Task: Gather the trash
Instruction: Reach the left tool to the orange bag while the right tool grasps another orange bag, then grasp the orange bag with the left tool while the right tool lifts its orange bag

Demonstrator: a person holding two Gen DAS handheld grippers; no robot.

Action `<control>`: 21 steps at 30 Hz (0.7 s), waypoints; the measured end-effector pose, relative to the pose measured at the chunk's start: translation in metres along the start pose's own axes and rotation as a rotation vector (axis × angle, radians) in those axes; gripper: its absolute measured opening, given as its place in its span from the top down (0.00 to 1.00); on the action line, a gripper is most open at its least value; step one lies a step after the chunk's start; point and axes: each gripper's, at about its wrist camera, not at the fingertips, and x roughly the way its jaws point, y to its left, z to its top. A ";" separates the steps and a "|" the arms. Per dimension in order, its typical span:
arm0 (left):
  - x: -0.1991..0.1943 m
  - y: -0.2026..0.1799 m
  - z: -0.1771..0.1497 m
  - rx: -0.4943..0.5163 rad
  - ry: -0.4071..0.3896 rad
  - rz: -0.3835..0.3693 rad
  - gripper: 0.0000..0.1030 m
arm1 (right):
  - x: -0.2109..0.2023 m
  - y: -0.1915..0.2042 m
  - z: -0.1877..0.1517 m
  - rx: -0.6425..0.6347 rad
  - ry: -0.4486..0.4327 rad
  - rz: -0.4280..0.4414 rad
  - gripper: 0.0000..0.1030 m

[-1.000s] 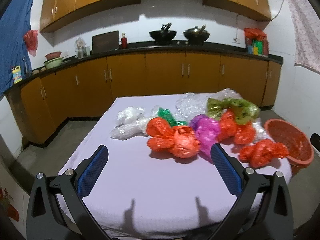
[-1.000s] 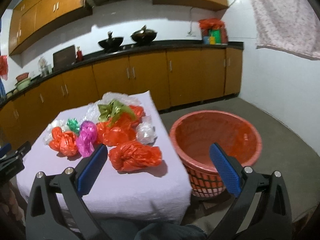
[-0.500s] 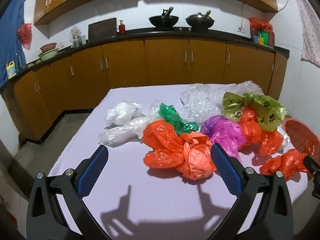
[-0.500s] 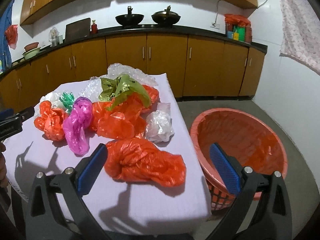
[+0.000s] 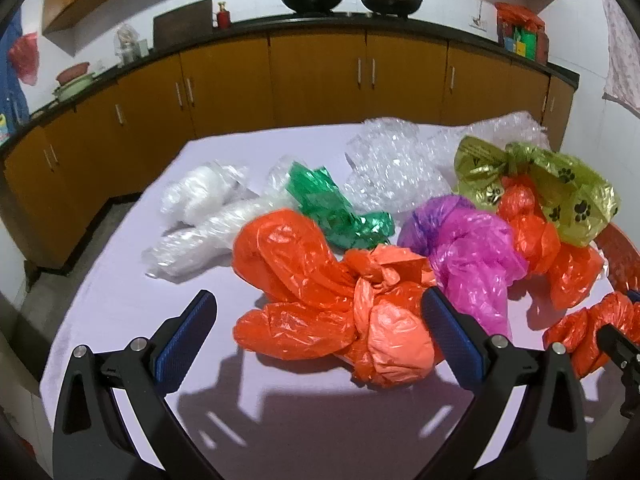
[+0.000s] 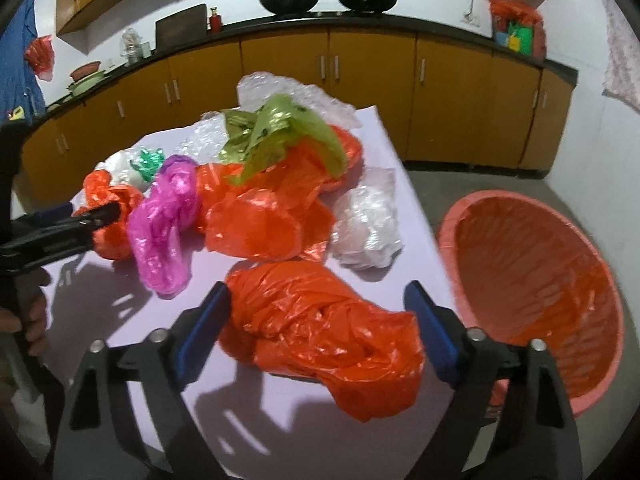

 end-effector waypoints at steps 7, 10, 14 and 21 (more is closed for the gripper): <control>0.000 0.003 0.001 -0.010 0.003 -0.046 0.16 | 0.002 0.004 -0.001 0.025 0.009 0.067 0.40; 0.001 0.005 0.003 -0.014 -0.002 -0.069 0.30 | 0.001 0.004 -0.001 0.032 0.002 0.070 0.45; -0.003 0.005 0.003 -0.011 -0.021 -0.091 0.46 | -0.002 0.003 -0.001 0.039 -0.008 0.071 0.50; -0.013 0.006 0.009 -0.008 -0.052 -0.112 0.80 | -0.009 0.004 0.001 0.037 -0.030 0.069 0.65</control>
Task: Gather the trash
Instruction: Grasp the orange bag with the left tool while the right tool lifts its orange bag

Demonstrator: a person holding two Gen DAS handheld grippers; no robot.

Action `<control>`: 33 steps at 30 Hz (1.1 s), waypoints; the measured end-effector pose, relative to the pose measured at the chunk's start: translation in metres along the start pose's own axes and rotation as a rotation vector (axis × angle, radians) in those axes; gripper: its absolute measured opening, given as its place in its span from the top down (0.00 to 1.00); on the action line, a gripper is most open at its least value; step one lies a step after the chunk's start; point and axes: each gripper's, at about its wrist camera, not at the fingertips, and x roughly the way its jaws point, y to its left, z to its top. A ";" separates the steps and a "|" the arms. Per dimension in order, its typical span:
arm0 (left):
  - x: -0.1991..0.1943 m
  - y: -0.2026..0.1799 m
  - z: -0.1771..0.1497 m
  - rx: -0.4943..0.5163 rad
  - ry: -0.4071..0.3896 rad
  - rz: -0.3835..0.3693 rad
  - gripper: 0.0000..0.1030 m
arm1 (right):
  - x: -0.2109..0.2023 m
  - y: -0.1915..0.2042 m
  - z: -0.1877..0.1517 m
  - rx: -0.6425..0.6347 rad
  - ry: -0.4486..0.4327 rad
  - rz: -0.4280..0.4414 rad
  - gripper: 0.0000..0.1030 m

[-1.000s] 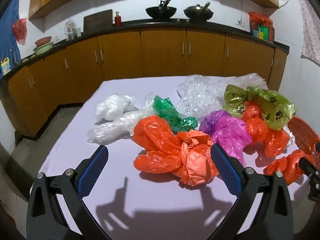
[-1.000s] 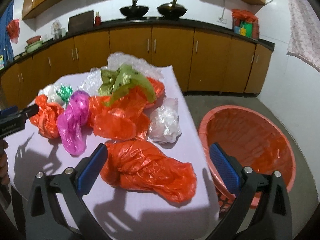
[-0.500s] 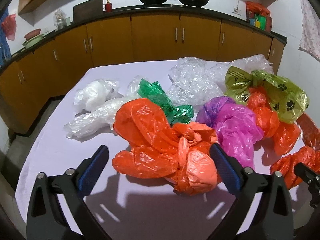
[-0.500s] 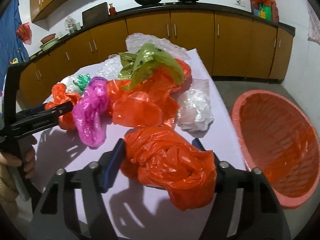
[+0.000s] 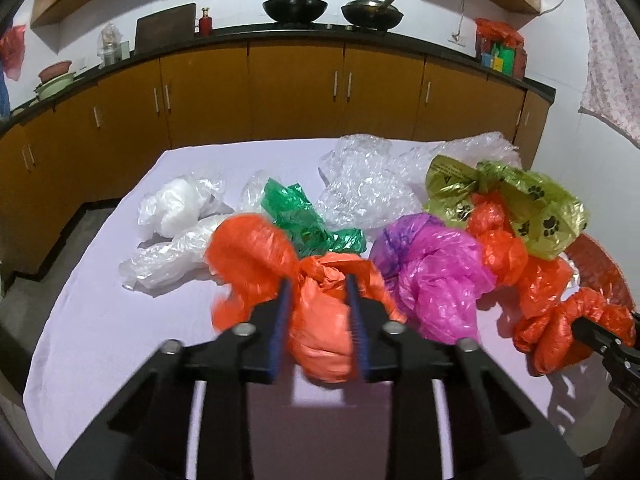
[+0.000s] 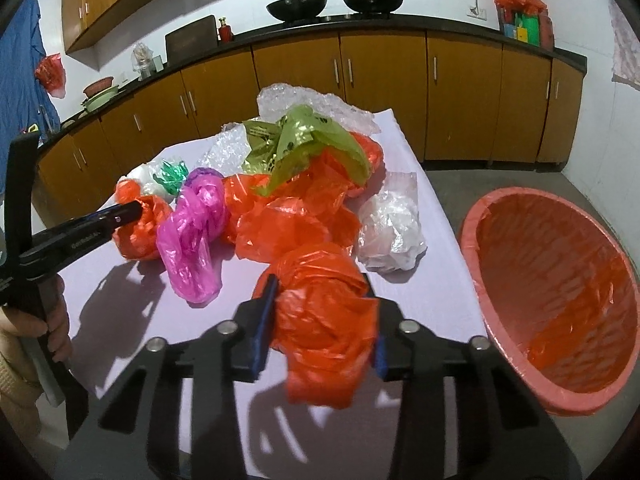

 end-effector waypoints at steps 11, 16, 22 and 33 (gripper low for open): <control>-0.016 0.002 0.007 -0.004 -0.043 -0.016 0.91 | -0.018 -0.003 0.005 0.017 -0.046 -0.003 0.69; -0.031 0.000 0.013 0.002 -0.084 -0.040 0.95 | -0.035 -0.006 0.009 0.025 -0.086 0.001 0.69; -0.044 -0.007 0.022 0.013 -0.127 -0.054 0.97 | -0.047 -0.007 0.010 0.030 -0.112 0.003 0.69; -0.032 -0.005 -0.009 0.037 -0.051 -0.045 0.36 | -0.047 -0.007 0.006 0.032 -0.102 0.002 0.69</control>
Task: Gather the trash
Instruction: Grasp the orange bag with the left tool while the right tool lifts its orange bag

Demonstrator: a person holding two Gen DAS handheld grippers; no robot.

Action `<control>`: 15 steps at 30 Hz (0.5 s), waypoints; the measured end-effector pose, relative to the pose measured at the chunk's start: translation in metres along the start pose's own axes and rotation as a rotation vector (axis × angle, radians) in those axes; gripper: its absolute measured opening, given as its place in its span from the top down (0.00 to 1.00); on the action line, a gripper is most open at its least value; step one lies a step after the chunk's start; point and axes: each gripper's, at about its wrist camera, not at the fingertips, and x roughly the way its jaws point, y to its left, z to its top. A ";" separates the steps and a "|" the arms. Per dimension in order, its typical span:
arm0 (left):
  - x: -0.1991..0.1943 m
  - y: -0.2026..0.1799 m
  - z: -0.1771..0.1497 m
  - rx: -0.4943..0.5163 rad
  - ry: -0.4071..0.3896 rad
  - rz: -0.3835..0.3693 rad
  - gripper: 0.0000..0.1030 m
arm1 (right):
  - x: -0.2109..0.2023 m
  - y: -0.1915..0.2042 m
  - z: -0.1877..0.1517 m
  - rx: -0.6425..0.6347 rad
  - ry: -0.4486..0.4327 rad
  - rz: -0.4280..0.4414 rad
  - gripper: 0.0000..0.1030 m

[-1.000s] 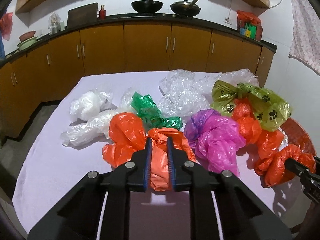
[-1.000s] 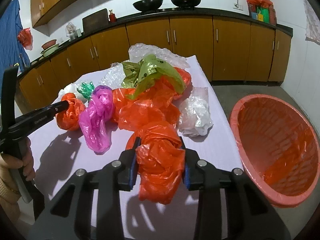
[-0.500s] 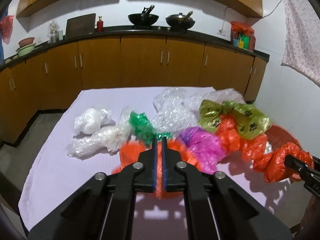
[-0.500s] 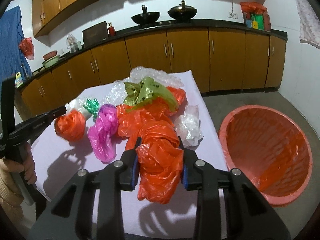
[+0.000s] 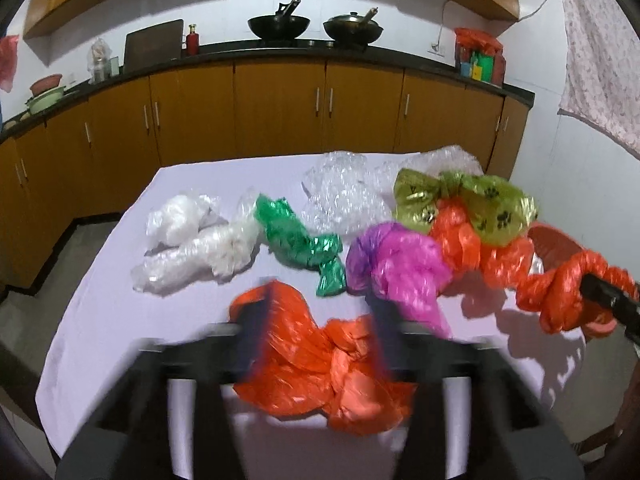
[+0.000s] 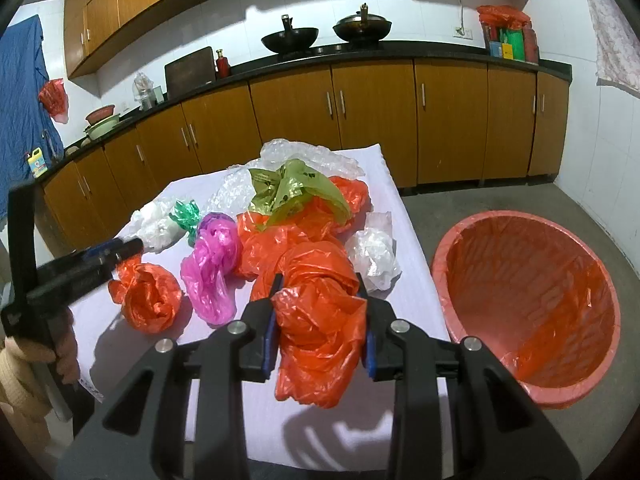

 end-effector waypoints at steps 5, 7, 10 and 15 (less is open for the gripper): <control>0.018 -0.007 -0.014 0.036 0.077 0.007 0.34 | 0.001 0.000 0.001 0.000 0.002 0.000 0.69; 0.024 -0.006 -0.019 0.034 0.103 0.009 0.34 | 0.001 0.000 0.001 0.000 0.001 -0.001 0.69; 0.029 -0.005 -0.025 0.021 0.122 -0.001 0.40 | 0.001 -0.001 0.001 0.002 0.003 -0.003 0.69; 0.025 -0.004 -0.018 0.001 0.098 -0.005 0.71 | 0.002 -0.002 0.000 0.005 0.003 -0.004 0.69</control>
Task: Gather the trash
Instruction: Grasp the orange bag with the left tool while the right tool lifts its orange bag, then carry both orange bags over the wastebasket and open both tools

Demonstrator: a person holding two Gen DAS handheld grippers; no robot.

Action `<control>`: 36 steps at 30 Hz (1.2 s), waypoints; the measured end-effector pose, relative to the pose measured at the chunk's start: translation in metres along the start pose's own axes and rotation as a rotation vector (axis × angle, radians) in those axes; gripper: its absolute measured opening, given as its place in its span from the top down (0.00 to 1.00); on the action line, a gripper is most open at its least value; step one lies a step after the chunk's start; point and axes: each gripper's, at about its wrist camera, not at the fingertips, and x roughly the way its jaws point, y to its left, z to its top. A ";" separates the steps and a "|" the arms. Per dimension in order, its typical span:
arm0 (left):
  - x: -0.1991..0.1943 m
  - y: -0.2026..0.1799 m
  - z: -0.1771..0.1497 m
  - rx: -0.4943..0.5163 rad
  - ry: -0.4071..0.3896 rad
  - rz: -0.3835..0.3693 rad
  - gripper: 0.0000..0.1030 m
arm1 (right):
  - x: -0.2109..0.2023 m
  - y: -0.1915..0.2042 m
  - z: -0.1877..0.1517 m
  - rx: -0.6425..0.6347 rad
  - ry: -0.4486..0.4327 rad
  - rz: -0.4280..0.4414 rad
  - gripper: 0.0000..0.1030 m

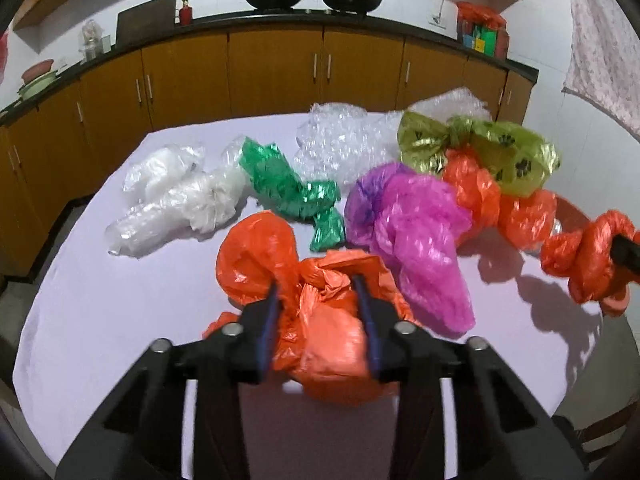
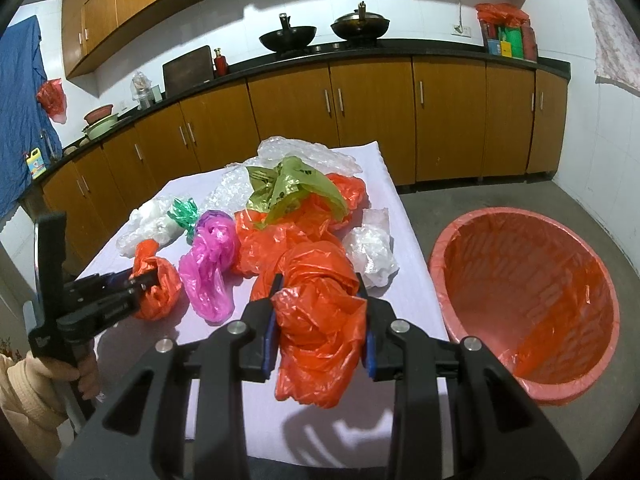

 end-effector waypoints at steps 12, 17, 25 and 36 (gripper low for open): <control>-0.043 -0.014 0.038 -0.001 -0.151 -0.032 0.74 | -0.022 -0.014 0.002 0.030 -0.049 -0.007 0.69; -0.064 -0.048 0.060 0.036 -0.220 -0.112 0.74 | -0.037 -0.027 0.006 0.047 -0.082 -0.033 0.69; -0.069 -0.113 0.083 0.103 -0.253 -0.256 0.74 | -0.061 -0.075 0.013 0.111 -0.140 -0.131 0.69; -0.031 -0.205 0.087 0.191 -0.182 -0.413 0.74 | -0.089 -0.163 0.010 0.262 -0.186 -0.350 0.69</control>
